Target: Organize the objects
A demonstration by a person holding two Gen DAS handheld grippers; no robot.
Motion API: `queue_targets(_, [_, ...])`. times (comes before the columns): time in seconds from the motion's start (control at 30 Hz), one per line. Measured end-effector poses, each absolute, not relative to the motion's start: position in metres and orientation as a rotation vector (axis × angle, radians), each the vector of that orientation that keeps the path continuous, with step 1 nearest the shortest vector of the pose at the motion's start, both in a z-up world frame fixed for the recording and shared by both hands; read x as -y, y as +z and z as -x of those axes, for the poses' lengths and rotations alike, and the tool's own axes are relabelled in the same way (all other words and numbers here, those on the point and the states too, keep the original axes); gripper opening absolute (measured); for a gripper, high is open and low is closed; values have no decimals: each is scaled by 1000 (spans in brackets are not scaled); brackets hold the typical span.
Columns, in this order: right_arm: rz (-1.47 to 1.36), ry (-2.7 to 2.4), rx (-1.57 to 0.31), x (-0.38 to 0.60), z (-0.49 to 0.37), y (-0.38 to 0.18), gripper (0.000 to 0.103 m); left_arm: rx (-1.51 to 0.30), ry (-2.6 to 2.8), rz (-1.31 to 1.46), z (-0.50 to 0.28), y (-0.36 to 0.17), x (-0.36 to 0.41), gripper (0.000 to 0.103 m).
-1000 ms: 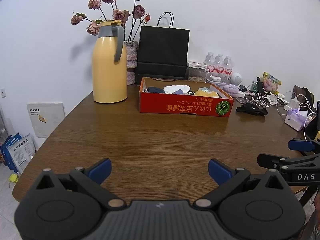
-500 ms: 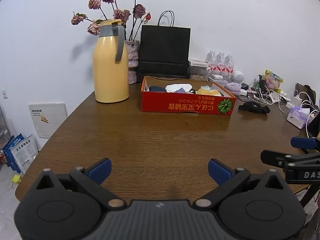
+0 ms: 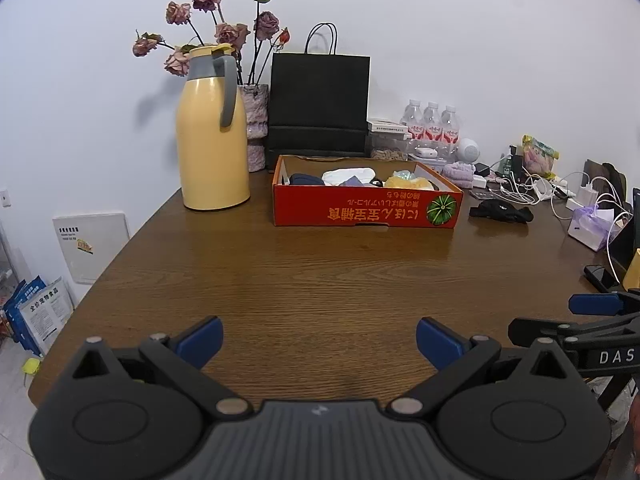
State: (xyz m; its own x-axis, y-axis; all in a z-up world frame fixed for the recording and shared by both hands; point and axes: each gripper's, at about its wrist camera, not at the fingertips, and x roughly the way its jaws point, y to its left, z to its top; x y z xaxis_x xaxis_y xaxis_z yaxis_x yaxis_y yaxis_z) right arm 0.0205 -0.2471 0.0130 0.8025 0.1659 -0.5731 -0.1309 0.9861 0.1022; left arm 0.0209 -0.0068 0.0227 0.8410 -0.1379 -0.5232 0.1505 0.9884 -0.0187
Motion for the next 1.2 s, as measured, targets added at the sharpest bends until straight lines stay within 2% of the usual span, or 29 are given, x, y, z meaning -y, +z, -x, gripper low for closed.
queue_targets(1.2, [-64,157,-622,259,-22,13,103,-523,-176,-51,-20,26,9,103])
